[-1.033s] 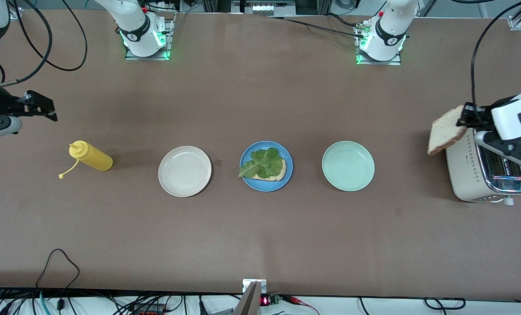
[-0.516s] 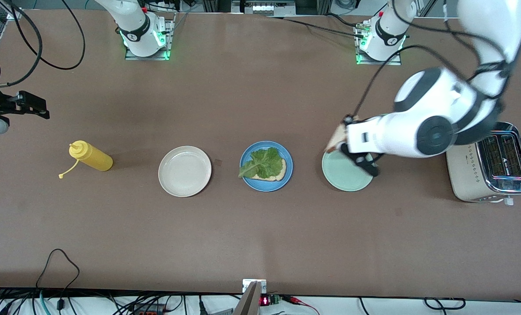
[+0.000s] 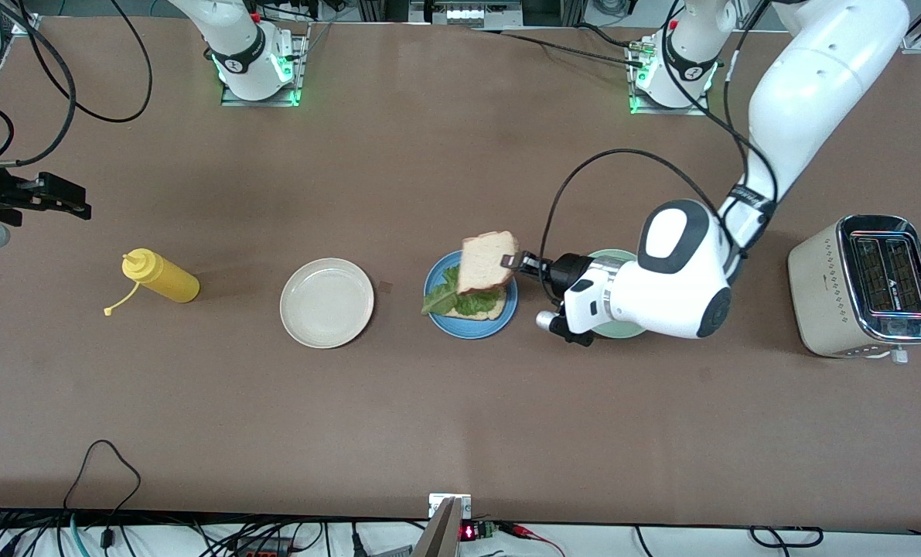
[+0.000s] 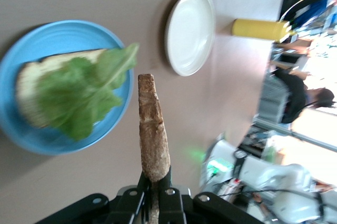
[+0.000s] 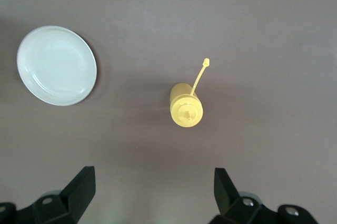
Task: Make sandwich in blue plate with both arms
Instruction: 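Carry the toast with the left gripper and lower it onto the lettuce, then open the left gripper and draw it back from the sandwich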
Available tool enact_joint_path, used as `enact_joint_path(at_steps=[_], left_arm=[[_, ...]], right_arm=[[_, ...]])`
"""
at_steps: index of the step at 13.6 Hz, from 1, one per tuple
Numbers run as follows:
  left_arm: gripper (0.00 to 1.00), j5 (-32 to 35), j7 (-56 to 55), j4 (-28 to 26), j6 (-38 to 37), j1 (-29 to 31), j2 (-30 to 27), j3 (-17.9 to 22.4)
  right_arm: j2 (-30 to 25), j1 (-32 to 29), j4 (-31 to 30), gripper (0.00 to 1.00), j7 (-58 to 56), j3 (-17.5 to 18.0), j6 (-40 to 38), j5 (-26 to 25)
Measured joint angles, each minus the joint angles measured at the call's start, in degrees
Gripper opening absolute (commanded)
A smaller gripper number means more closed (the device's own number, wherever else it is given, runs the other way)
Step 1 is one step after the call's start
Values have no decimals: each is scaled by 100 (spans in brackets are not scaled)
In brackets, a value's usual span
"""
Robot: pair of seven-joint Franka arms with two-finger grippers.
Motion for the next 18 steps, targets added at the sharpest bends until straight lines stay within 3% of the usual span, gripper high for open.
enact_joint_path(at_steps=[7,8,9,12,14,18], left_arm=[[3,-523,2537,-186,1091,-91,951,60],[26,-644,2724,-253,1159,-89,1033,62],[99,-701,2815,-311,1191,-89,1072,62],[100,-716,2892,-335,1132,17,1077,81],[100,-635,2976,-323,607,205,1011,201],[100,317,2972,-259,-476,520,501,368]], right_arm=[[-30,-161,-98,100,177,6,1,227],[-42,-161,-98,100,177,6,1,227],[-62,-163,-99,100,177,6,1,227],[-161,-178,-99,100,177,6,1,227],[-214,-186,-100,100,177,6,1,226],[-225,-182,-129,100,177,53,81,226]])
